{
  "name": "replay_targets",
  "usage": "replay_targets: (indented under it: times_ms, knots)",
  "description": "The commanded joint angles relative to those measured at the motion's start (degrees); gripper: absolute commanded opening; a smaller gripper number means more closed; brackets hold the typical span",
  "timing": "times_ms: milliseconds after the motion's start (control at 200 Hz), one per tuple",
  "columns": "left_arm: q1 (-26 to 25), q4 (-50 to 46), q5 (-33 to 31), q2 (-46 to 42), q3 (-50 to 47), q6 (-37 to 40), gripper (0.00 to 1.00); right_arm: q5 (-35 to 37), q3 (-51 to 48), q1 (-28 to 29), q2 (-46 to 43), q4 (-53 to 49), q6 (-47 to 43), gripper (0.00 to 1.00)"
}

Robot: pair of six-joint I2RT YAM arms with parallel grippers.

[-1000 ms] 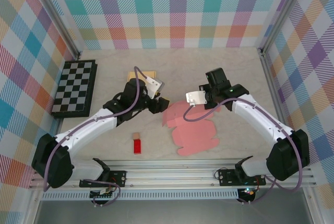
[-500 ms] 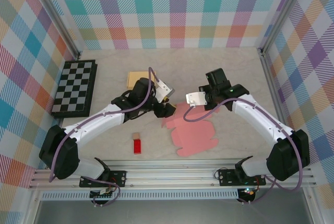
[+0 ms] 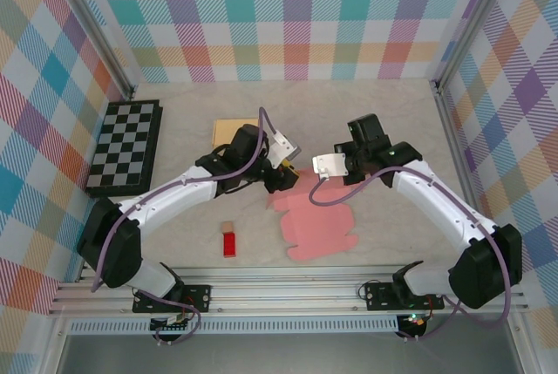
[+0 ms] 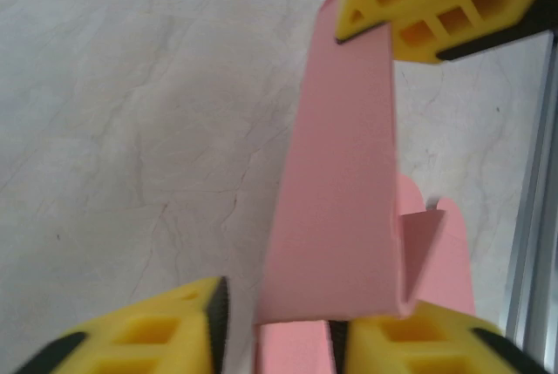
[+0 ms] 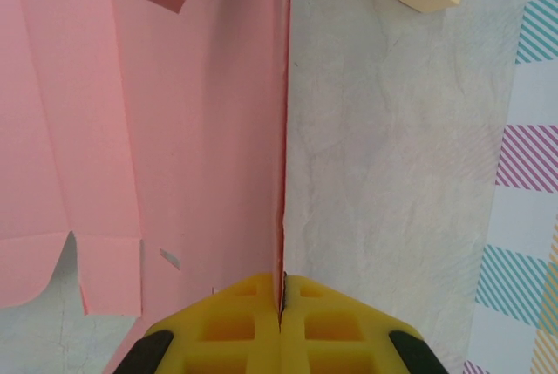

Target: Fold the paper box

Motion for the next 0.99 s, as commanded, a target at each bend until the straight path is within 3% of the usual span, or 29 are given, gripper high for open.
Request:
replay_targets:
  times_ms: [0,150,385,430,485,540,830,990]
  knots:
    - [-1.45,2.18,1.61,0.73,2.21,0.46,0.23,-5.01,0.70,0.16,-1.38,-1.25,0.52,0.00]
    - [-2.33,2.68,1.05,1.08,2.06,1.23,0.00,-4.84,0.59,0.16,-0.70,-1.18,0.34,0.00]
    - [-2.42,5.97,-2.70,0.02,-0.77,0.39,0.00,-3.84,0.69,0.18,0.51,-1.25,0.58,0.00]
    - [-2.41,5.20,-4.38,0.07,-0.53,-0.15,0.08,-3.14,0.59,0.16,0.77,-0.73,0.80,0.00]
    - [-2.32,4.05,-7.87,-0.27,-0.53,-1.53,0.41,-2.61,0.59,0.01,1.21,0.11,1.49,0.00]
    - [-2.05,3.32,-12.17,-1.29,-1.50,-3.74,0.56,-2.83,1.00,-0.70,1.67,0.57,2.37,0.00]
    - [2.28,7.41,-22.61,-16.10,-19.83,-27.72,0.69,-0.95,3.32,-3.27,5.90,2.10,7.00,0.00]
    - [3.21,9.88,-16.58,-17.58,-27.86,-40.22,0.58,2.30,5.87,-3.30,9.69,2.81,10.85,0.00]
